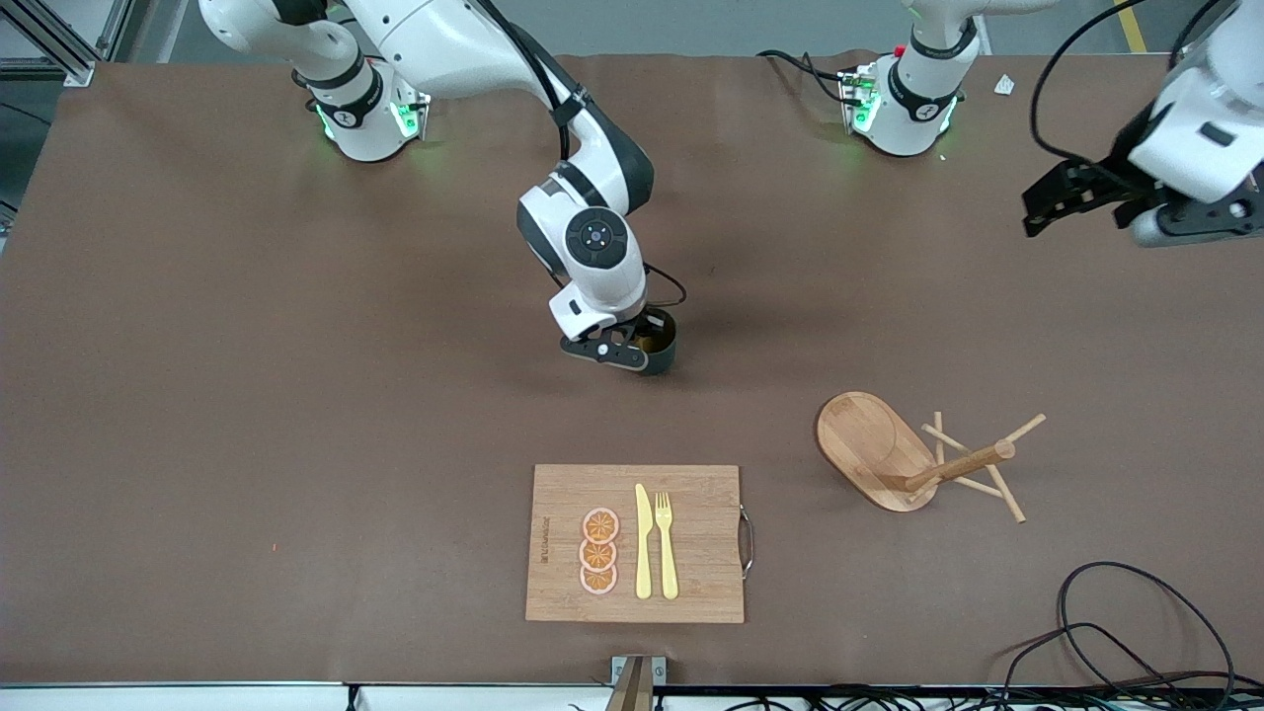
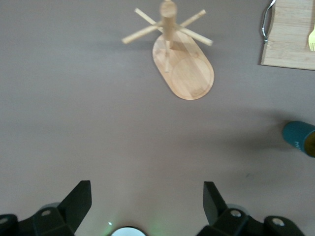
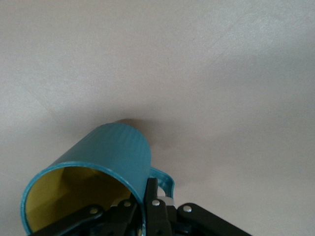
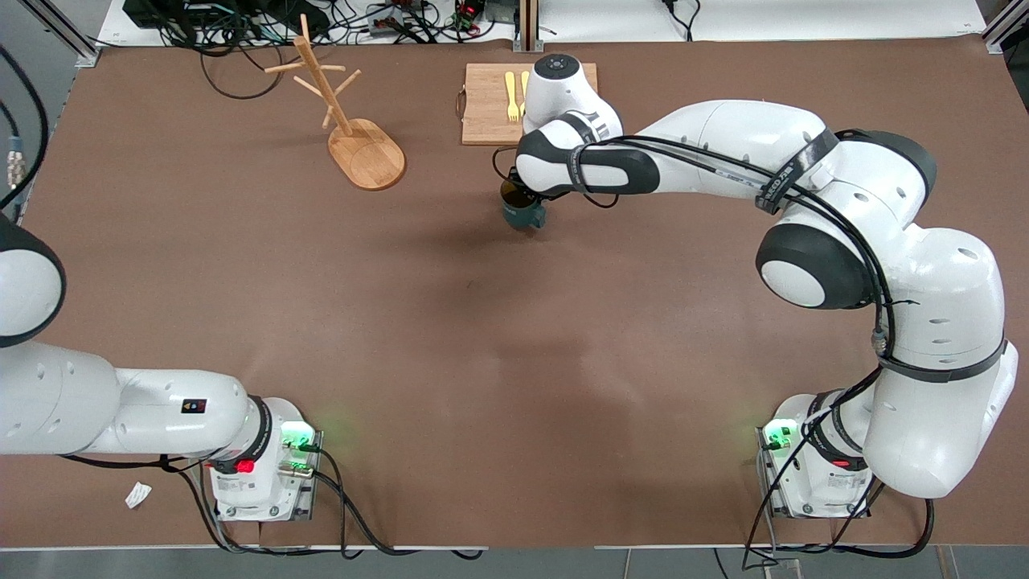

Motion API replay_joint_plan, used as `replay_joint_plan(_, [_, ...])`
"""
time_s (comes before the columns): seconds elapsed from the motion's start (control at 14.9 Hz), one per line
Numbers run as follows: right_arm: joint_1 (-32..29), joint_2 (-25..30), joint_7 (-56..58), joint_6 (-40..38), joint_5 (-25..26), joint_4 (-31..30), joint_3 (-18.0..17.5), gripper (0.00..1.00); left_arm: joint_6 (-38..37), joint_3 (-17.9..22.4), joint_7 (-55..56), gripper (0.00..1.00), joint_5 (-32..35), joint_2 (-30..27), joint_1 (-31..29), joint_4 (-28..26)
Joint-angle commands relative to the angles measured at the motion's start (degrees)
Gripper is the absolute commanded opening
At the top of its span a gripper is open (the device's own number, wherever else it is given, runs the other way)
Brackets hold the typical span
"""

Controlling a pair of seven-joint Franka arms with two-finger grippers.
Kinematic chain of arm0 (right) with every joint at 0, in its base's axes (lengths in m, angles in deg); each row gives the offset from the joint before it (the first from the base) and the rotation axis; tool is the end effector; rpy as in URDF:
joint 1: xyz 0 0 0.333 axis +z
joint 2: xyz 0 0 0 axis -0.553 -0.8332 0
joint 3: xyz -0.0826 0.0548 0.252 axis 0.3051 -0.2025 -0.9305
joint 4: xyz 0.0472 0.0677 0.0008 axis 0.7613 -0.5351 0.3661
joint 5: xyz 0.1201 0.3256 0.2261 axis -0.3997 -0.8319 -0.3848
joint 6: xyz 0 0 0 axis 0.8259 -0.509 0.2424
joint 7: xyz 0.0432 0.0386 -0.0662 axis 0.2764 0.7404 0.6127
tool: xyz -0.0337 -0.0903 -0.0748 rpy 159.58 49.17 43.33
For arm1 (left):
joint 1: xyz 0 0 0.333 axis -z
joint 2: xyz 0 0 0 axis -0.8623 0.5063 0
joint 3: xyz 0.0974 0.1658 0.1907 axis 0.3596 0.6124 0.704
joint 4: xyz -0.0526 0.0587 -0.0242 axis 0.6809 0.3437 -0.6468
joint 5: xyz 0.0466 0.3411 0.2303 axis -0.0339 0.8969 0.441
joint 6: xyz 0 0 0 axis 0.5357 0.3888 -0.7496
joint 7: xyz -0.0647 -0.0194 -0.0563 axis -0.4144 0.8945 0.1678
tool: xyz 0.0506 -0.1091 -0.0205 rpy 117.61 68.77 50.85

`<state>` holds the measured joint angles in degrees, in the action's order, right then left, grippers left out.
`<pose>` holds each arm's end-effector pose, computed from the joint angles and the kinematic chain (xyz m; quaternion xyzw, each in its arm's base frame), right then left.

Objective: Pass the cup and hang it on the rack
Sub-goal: 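Set the mug down upright while the left gripper reaches toward it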

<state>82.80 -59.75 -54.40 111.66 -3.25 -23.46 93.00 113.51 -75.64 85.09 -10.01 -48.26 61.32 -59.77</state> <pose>0.4814 0.4965 0.1893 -0.9905 0.1262 0.0425 0.0345 0.5433 -0.1143 0.5726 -0.9988 -0.0424 0.0184 0.0141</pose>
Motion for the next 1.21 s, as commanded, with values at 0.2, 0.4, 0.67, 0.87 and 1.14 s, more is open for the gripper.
replay_joint_plan(0.2, [0.43, -0.49, 2.6, -0.54, -1.09, 0.65, 0.75, 0.75, 2.95, -8.14, 14.49, 1.0, 0.53, 4.67, 0.55, 1.82])
replay_joint_plan(0.4, [-0.01, -0.14, 3.39, -1.67, -0.92, 0.83, 0.75, 1.0, 4.72, -10.87, 21.7, 1.0, 0.53, 6.08, 1.42, 1.82])
replay_joint_plan(0.67, [-2.9, 3.44, 9.88, -11.76, -1.35, 1.79, 0.84, 1.0, 5.07, -11.32, 29.08, 1.0, 1.94, 10.02, 6.25, 3.48])
replay_joint_plan(0.87, [-7.3, 8.98, 14.98, -19.33, -1.27, 1.71, 1.19, 1.0, 5.07, -11.23, 37.77, 1.0, 2.12, 14.33, 10.91, 7.08])
replay_joint_plan(1.14, [-13.88, 14.17, 16.31, -24.43, 2.75, 1.44, 2.07, 1.0, 7.26, -11.32, 49.9, 1.0, 9.31, 19.6, 18.98, 8.85])
